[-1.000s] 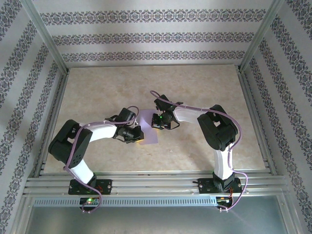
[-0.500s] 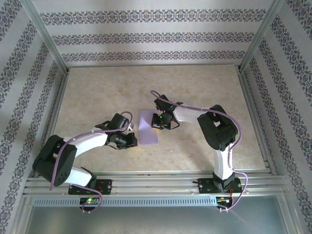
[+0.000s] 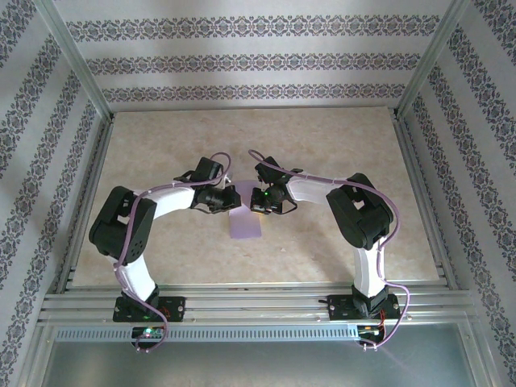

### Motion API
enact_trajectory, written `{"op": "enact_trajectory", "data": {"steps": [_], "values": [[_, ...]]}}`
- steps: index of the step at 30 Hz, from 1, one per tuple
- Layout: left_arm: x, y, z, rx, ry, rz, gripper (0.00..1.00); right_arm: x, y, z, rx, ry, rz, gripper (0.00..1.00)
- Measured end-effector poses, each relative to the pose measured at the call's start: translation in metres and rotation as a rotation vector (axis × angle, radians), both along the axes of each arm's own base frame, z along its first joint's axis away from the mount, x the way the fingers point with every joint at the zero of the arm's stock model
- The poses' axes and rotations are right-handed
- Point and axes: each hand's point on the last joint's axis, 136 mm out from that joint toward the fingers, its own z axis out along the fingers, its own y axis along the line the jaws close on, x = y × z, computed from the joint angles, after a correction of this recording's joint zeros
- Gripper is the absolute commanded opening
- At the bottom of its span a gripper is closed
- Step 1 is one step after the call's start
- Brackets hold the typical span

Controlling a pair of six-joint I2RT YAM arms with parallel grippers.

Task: Fold a paper plane with a square sheet of paper (pick it up from the middle)
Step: First fold the square sheet of paper in half at the center of the table.

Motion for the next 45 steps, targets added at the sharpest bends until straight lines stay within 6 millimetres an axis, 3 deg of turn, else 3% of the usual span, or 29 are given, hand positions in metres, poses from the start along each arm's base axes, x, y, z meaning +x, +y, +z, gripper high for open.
{"op": "enact_trajectory", "data": {"steps": [5,10,19,26,28,32,35,45], "values": [[0.001,0.005,-0.012,0.020,0.017,0.005,0.10,0.000,0.000,0.000,-0.002,-0.002,0.007,0.01],[0.009,0.024,-0.027,0.060,0.041,0.064,0.12,0.000,0.000,-0.001,-0.004,-0.002,0.013,0.01],[0.012,0.031,-0.028,0.086,0.040,0.089,0.14,-0.001,0.000,-0.001,-0.007,-0.008,0.026,0.01],[0.027,0.074,-0.017,0.185,0.002,0.185,0.14,0.000,-0.001,-0.001,-0.007,-0.010,0.030,0.01],[0.029,0.070,-0.008,0.152,-0.018,0.173,0.14,0.000,-0.001,-0.001,-0.007,-0.011,0.032,0.01],[0.031,0.039,0.016,0.037,-0.080,0.107,0.13,-0.001,-0.001,-0.001,-0.007,-0.011,0.032,0.01],[0.031,0.021,0.022,-0.028,-0.091,0.076,0.11,0.000,0.000,-0.001,-0.008,-0.010,0.032,0.01],[0.031,0.012,-0.014,-0.054,0.040,0.106,0.10,0.000,0.000,-0.001,-0.015,-0.002,0.036,0.01]]}}
